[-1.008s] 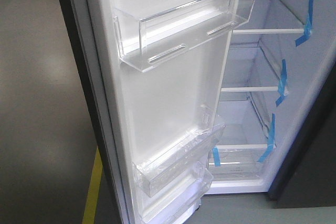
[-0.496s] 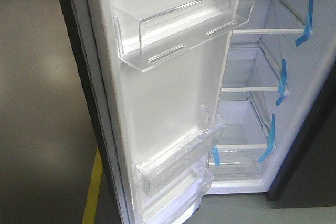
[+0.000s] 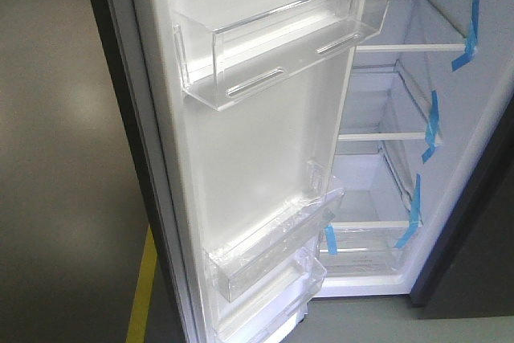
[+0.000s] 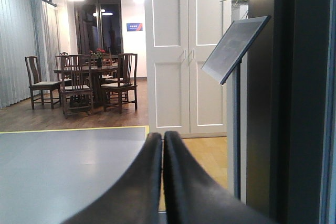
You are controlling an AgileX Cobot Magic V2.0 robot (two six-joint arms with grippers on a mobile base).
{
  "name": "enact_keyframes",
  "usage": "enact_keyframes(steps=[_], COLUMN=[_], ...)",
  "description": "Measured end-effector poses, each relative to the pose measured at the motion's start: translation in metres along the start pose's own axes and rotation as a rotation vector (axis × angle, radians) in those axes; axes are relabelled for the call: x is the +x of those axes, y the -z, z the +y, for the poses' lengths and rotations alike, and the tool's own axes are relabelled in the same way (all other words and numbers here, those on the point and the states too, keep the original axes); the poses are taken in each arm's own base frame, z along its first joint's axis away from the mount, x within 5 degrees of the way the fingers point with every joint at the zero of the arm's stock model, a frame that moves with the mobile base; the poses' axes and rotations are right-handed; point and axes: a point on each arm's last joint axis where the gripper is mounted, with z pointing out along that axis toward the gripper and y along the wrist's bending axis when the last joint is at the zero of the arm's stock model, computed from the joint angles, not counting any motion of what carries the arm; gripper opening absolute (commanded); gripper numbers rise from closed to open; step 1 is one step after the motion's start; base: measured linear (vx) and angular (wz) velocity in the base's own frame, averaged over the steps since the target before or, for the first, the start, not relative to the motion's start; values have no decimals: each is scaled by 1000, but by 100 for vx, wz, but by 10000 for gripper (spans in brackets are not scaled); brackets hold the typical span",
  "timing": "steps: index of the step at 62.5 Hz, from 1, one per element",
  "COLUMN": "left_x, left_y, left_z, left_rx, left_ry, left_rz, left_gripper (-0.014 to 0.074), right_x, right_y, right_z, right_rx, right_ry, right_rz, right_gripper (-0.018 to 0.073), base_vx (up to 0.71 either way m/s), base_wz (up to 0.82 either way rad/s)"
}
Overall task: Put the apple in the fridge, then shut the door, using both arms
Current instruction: 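Raise the right gripper with the apple over the top door bin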
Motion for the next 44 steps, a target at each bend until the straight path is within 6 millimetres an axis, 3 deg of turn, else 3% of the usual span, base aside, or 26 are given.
enact_keyframes(steps=[8,17,44], left_x=[0,0,0], left_y=[0,0,0], left_z=[0,0,0], left_rx=[0,0,0], left_ry=[0,0,0], left_rz=[0,0,0], left_gripper=[-6,-6,-6], right_x=[-16,-40,-159], right_y=[-16,-47,-112], right_z=[-10,-25,-65], right_rx=[30,54,126], right_ry=[-21,-58,-22], right_rz=[-13,57,83], right_gripper=[391,391,391], base_vx=[0,0,0], base_wz=[0,0,0])
